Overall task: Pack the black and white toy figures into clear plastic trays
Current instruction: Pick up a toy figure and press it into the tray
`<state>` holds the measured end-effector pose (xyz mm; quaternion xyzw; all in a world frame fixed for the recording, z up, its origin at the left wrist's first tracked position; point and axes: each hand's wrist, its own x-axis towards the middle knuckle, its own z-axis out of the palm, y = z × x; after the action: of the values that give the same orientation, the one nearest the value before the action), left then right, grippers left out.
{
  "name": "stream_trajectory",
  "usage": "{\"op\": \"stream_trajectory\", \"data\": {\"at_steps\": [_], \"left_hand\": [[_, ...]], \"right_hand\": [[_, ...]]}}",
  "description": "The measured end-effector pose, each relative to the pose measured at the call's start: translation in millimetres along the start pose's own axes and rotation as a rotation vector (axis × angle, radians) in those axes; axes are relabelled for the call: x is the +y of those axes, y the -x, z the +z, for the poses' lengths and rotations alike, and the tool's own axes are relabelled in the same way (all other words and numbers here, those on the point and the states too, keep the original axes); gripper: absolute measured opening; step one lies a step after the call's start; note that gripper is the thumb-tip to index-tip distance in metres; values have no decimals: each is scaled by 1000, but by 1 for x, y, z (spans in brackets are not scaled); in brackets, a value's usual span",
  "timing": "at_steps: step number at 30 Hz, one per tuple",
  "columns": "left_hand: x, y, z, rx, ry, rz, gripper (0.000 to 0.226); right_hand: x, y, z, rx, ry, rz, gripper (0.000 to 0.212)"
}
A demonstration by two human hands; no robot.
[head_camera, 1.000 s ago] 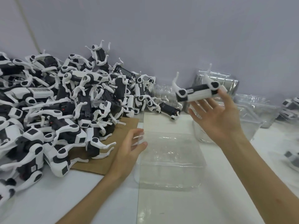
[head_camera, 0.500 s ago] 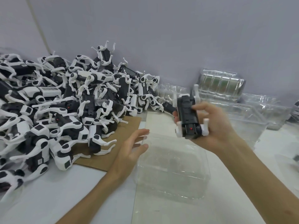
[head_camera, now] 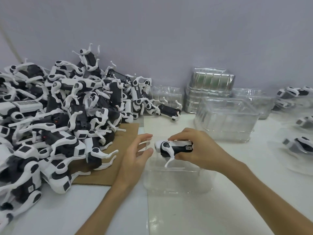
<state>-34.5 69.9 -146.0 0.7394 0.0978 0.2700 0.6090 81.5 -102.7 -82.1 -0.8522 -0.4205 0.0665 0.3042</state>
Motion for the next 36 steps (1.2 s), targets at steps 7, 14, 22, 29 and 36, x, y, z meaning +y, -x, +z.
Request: {"op": "stream_trajectory", "data": {"at_steps": [7,14,22,29,36], "left_hand": [[2,2,1,-25,-31,15,28],[5,6,-2,83,-257,166,24],[5,19,3,-48,-558,467,31],[1,19,10,-58,-515,415,30],[5,23,14,-56,-486,374,36]], "right_hand": [[2,-1,9,-73,189,11,43],[11,15,-3,423,-75,-68,21],[31,39,-2,103,-623,407,45],[42,42,10,235,-677,341,48],[35,48,15,448,-330,260,52]]}}
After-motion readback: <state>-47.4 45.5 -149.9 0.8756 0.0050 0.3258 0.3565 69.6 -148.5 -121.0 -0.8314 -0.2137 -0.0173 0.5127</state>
